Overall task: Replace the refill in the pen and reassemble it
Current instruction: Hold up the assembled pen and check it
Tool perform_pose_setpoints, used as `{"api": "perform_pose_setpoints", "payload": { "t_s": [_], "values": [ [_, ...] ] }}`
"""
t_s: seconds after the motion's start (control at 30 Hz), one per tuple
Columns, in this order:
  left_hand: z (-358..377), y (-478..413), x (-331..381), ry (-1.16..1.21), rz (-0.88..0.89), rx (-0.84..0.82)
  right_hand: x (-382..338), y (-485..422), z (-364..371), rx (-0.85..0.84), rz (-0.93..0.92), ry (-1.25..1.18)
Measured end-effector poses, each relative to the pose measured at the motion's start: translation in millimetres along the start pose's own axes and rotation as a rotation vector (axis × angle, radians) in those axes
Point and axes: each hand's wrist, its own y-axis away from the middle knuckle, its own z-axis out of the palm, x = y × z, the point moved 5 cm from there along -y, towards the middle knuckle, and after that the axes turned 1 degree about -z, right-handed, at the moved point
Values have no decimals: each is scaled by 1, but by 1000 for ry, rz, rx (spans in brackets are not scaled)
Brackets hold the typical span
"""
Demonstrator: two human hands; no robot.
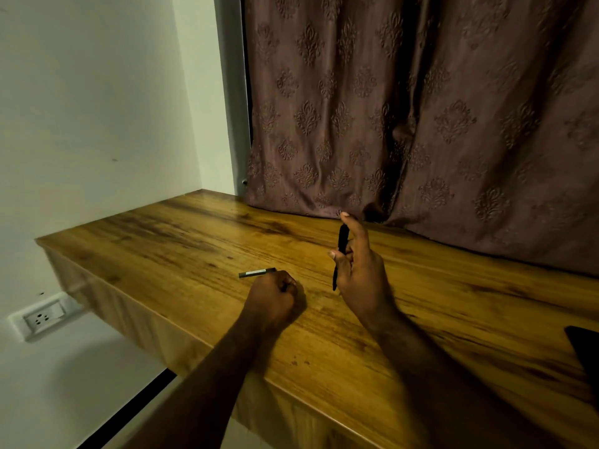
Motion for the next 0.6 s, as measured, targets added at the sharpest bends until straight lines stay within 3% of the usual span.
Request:
{"api": "perform_pose_setpoints", "payload": {
  "t_s": [0.13,0.6],
  "values": [
    [0,1,1,18,-11,3,-4,-3,-7,73,-22,-39],
    [1,0,-3,3,13,-3,-3,0,-1,56,-52,-2]
  ]
}}
